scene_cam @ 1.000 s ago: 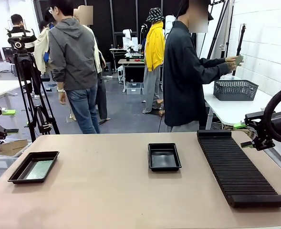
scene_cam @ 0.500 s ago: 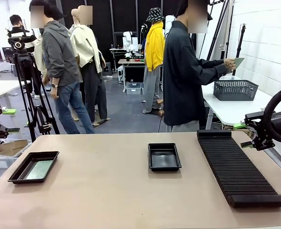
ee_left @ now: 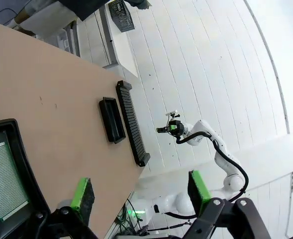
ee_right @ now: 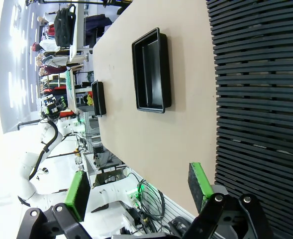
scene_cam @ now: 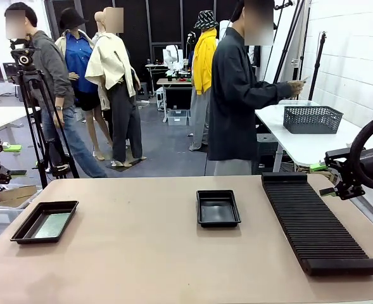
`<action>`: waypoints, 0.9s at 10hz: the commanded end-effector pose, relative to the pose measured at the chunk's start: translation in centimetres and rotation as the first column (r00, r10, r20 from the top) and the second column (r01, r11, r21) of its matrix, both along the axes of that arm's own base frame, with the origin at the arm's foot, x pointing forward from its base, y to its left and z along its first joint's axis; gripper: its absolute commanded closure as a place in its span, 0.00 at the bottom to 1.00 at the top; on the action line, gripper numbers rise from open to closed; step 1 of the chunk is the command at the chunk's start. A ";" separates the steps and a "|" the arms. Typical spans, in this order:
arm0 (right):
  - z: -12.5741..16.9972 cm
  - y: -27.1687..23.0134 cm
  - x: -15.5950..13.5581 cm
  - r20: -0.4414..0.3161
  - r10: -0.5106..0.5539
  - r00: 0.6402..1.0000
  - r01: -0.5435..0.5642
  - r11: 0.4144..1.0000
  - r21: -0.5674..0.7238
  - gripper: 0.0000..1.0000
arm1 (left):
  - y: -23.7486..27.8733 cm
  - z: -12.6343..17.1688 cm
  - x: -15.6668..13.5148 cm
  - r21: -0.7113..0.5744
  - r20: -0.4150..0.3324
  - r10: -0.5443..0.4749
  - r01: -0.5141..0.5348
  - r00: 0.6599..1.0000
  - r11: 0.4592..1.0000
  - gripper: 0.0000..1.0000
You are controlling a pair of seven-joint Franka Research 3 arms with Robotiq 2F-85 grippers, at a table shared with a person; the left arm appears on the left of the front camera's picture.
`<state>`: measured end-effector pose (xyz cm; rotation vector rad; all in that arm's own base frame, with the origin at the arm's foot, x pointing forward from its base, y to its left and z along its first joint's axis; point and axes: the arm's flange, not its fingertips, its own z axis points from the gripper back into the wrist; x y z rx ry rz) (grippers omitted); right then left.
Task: Inspect and transfer BCBs to ESD trays.
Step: Pick up the Blank PCB from the PCB Rack and place it in the right ESD tray.
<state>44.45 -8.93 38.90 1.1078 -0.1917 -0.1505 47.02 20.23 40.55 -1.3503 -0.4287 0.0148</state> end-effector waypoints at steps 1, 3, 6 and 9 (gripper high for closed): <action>0.1 0.2 0.2 -0.005 -0.013 1.000 0.013 1.000 -0.003 0.00 | 0.0 0.1 -0.1 0.001 0.001 0.004 -0.004 1.000 1.000 0.00; 0.1 0.2 0.2 -0.005 -0.013 1.000 0.013 1.000 -0.003 0.00 | 0.0 0.1 -0.1 0.001 0.001 0.004 -0.004 1.000 1.000 0.00; 0.1 0.2 0.2 -0.005 -0.013 1.000 0.013 1.000 -0.003 0.00 | 0.0 0.1 -0.1 0.001 0.001 0.004 -0.004 1.000 1.000 0.00; 0.0 0.0 0.0 0.000 0.000 1.000 0.000 1.000 0.000 0.00 | 0.0 0.1 -0.1 0.001 0.001 0.004 -0.004 1.000 1.000 0.00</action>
